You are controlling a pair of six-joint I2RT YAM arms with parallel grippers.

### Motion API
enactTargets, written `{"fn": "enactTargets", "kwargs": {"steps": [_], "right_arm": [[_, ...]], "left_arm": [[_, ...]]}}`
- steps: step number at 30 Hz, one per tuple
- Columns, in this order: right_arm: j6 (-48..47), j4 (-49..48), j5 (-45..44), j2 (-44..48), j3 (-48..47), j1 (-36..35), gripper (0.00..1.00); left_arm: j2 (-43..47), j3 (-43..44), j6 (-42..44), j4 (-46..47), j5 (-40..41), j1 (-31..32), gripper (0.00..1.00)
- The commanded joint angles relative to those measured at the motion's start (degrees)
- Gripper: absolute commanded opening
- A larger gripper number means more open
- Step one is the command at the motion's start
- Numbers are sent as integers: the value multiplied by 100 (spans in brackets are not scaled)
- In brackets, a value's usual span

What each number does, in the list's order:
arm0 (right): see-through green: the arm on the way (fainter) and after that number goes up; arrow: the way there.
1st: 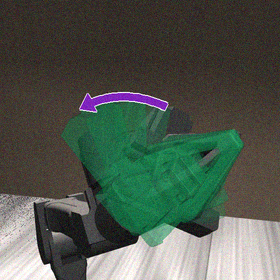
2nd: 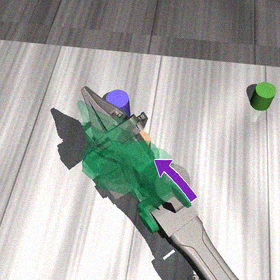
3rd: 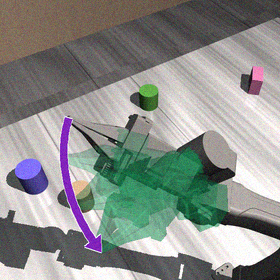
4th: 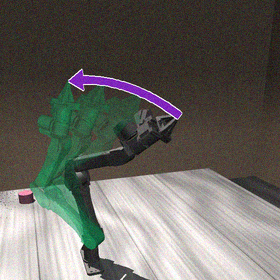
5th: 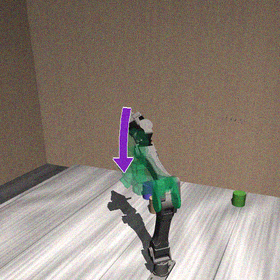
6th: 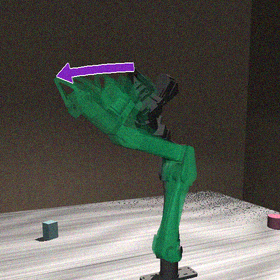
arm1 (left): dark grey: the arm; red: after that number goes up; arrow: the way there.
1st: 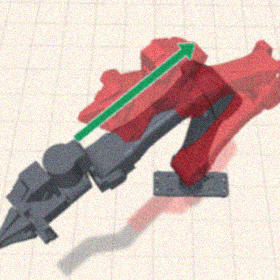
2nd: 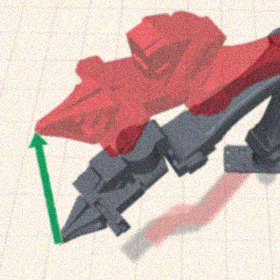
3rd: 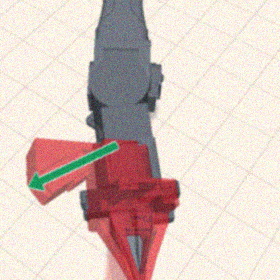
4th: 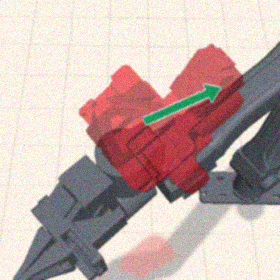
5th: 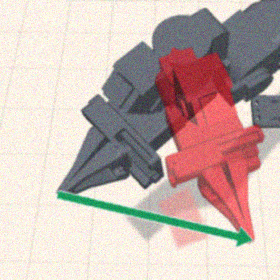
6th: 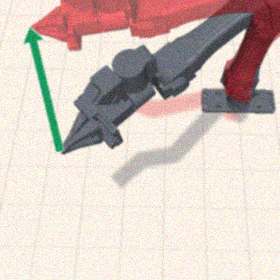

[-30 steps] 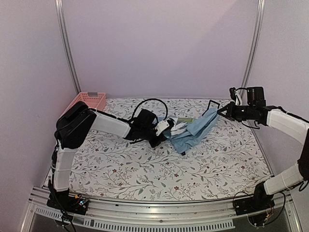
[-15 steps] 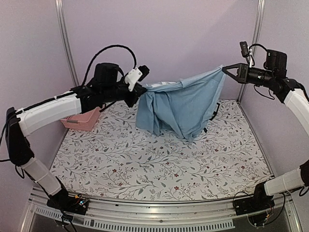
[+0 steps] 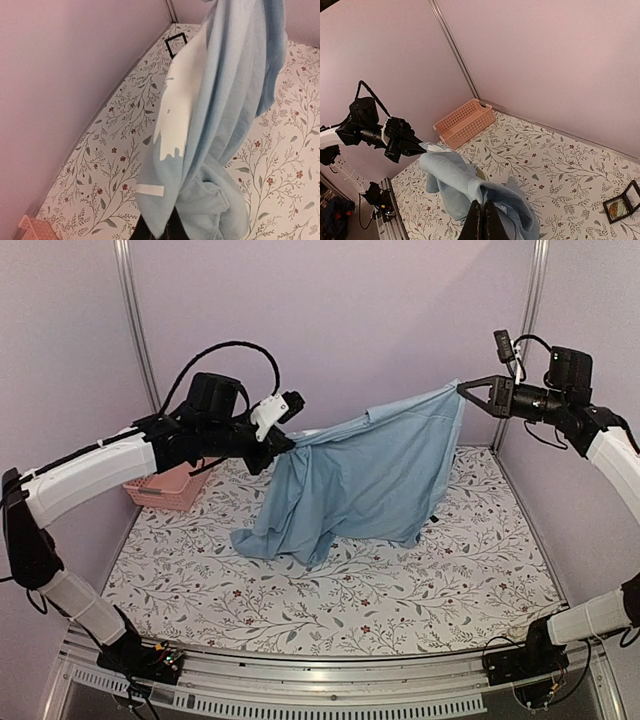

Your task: Pin the brooch onto the clothing

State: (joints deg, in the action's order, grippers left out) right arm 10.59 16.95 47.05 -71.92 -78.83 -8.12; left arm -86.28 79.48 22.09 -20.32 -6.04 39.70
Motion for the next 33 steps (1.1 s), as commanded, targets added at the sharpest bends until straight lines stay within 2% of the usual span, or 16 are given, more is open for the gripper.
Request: {"fn": "enactTargets", "kwargs": {"steps": [1,2,3,4,5,8,11,13,15,18,22,26,31,33], "right_arm": [[75,102,-664,-469,273,2,0],[96,18,-661,-570,377,1,0],[115,-70,-647,-738,479,-2,0],[126,-123,-656,-857,564,-1,0],[127,-121,-704,-1027,606,-2,0],[74,89,-978,-1566,565,3,0],[-17,187,-1386,-1867,553,3,0],[-67,247,-1689,-1982,549,-1,0],[-114,281,-1763,-2030,565,-2,0],[-170,254,-1598,-2054,629,2,0],[-165,217,-1549,-2039,725,-3,0],[-107,120,-1439,-1980,849,-7,0],[-116,120,-1514,-1877,1025,-6,0],[-124,117,-1533,-1840,1078,-7,0]], "left_arm": [[-818,-248,-102,-322,-271,-479,0],[-1034,-247,-138,-204,-138,-607,2],[-1267,-233,-192,-47,95,-743,11],[-1532,-164,-334,105,351,-928,25],[-1780,-19,-625,167,556,-1121,31],[-2272,346,-1137,64,1399,-1486,39],[-2039,-83,-996,527,1570,-1113,47],[-1741,-556,-815,923,1148,-825,48],[-1540,-962,-847,1112,239,-637,39],[-1500,-1341,-807,1203,-678,-487,38],[-2100,-1198,-759,1166,-236,-473,37],[-2848,-559,-712,858,-20,-566,34],[-3234,-241,-706,667,-574,-539,50],[-3318,-274,-727,686,-477,-526,51]]}}
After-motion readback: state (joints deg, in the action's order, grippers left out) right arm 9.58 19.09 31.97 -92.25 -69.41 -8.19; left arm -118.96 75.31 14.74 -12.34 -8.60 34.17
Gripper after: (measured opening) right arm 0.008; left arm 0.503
